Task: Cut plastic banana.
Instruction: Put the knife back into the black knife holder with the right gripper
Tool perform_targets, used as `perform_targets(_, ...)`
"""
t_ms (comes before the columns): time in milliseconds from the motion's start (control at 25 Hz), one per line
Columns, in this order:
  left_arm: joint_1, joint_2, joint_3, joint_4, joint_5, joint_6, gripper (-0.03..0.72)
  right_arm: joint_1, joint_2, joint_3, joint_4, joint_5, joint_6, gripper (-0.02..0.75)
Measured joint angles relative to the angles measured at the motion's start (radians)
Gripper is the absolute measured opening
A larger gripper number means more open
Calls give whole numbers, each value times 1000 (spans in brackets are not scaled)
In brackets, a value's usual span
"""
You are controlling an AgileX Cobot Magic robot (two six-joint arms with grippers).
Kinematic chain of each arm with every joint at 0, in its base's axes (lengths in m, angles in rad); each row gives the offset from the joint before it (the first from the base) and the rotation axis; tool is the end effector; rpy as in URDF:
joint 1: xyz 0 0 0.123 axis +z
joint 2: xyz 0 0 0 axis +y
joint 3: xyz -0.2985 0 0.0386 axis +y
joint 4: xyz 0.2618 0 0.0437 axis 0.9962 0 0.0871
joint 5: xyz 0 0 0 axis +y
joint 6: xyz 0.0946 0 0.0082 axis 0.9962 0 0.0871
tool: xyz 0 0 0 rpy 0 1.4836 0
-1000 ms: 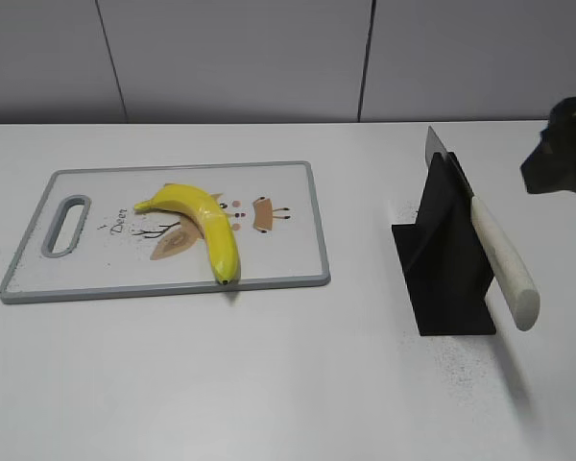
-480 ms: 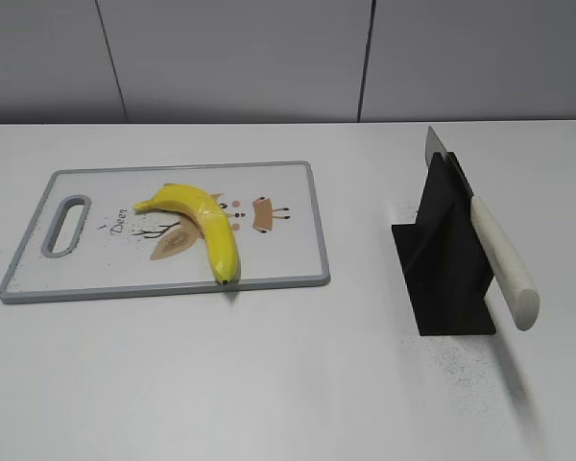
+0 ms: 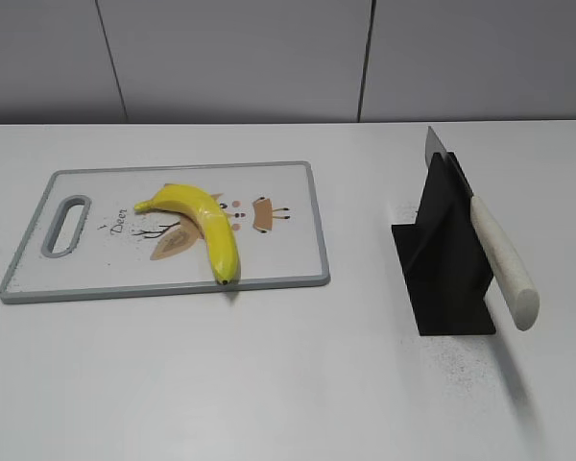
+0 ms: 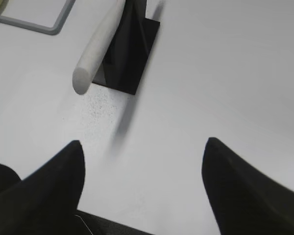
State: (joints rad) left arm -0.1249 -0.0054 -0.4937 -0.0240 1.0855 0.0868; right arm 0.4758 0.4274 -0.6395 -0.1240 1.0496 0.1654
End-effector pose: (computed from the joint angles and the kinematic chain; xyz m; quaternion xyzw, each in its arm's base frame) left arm -0.0066 -0.0012 0.2782 0.0914 0.8549 -0.0217 0.5102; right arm 0.0583 0.0186 0.3155 -0.1483 0.9032 0.0670 0.3972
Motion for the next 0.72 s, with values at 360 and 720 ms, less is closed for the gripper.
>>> perform_targets(360, 0, 0, 0, -2, 0, 0, 508, 0, -274, 107, 1, 87, -12, 592)
perform_targets(720, 0, 0, 0, -5, 0, 0, 508, 0, -434, 111, 2, 84, -13, 592)
